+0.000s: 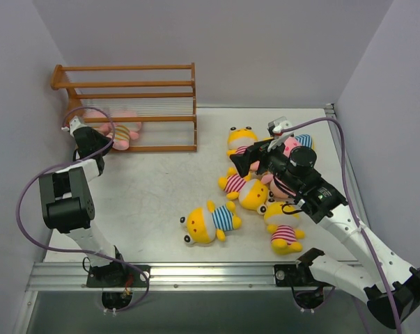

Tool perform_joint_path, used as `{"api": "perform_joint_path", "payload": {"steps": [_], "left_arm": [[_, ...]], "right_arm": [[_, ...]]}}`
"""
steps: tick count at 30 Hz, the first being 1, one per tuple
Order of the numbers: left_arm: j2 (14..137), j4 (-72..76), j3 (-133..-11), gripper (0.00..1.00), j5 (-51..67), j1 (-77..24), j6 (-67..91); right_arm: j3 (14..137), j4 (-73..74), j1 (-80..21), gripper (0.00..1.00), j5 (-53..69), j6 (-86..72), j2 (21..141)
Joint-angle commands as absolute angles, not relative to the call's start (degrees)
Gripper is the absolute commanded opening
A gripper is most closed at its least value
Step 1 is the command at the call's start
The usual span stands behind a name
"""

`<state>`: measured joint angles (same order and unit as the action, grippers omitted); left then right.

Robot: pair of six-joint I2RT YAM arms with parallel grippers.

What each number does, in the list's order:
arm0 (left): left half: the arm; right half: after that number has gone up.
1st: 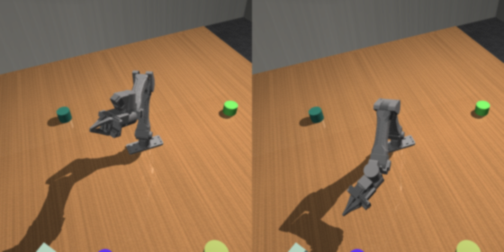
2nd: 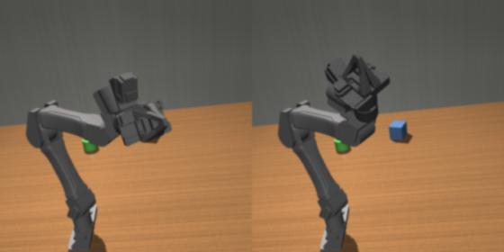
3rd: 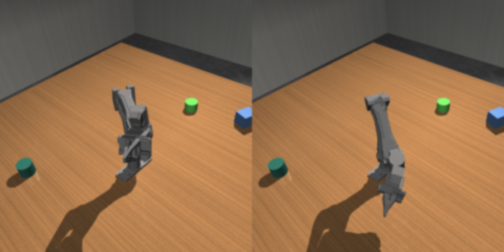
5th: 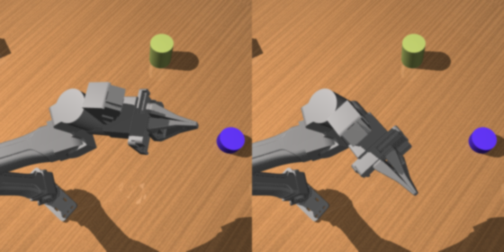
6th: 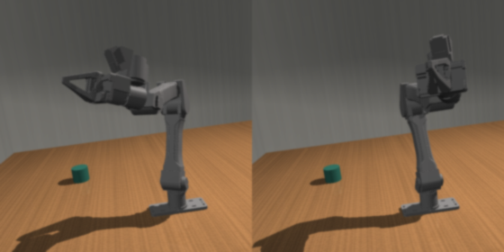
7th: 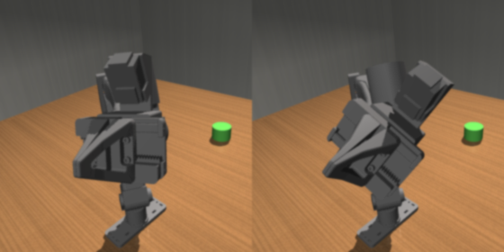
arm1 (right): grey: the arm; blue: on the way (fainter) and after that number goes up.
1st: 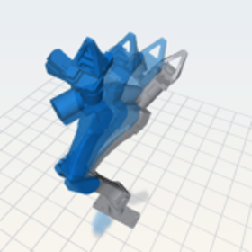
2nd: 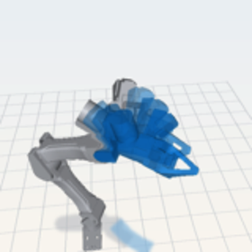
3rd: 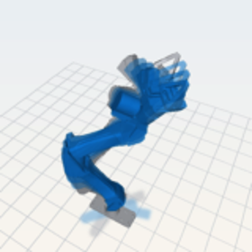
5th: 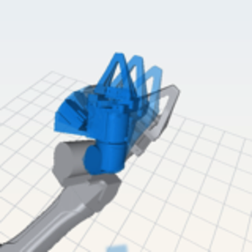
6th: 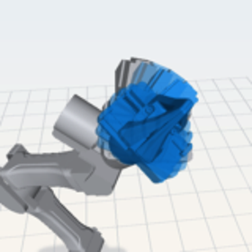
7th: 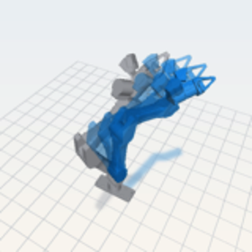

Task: Place and organize the stuffed toys onto the shelf
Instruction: Place the stuffed toy onto shelf

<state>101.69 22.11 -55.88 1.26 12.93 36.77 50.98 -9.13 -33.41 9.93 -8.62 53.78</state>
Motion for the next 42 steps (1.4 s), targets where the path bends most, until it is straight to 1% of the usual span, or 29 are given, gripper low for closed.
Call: {"api": "perform_joint_path", "payload": {"steps": [1, 8, 14, 20, 30, 37, 42], "left_arm": [[103.00, 25.92, -56.87, 0.02, 4.57, 14.06, 42.18], [104.59, 29.52, -55.72, 0.02, 6.77, 14.33, 48.77], [104.42, 32.78, -52.74, 0.02, 5.01, 14.33, 53.43], [104.06, 33.92, -50.28, 0.02, 2.81, 14.94, 54.58], [104.68, 37.35, -48.78, 0.03, 3.51, 16.17, 56.69], [103.80, 37.97, -48.87, 0.13, 3.95, 16.08, 57.22], [103.54, 39.37, -48.69, 0.14, 4.57, 16.00, 59.59]], "right_arm": [[52.38, -10.90, -33.66, 0.98, 9.84, -7.74, 53.35], [52.38, -10.99, -33.66, 0.98, 9.84, -7.91, 53.44], [52.21, -11.07, -33.66, 0.98, 9.93, -7.91, 53.61], [52.21, -11.16, -33.66, 0.98, 10.02, -7.91, 53.61], [52.03, -11.08, -33.66, 0.98, 9.84, -7.82, 53.53], [52.03, -11.07, -33.66, 0.98, 9.84, -7.74, 53.35], [52.03, -11.07, -33.66, 0.98, 9.76, -7.82, 53.44]]}}
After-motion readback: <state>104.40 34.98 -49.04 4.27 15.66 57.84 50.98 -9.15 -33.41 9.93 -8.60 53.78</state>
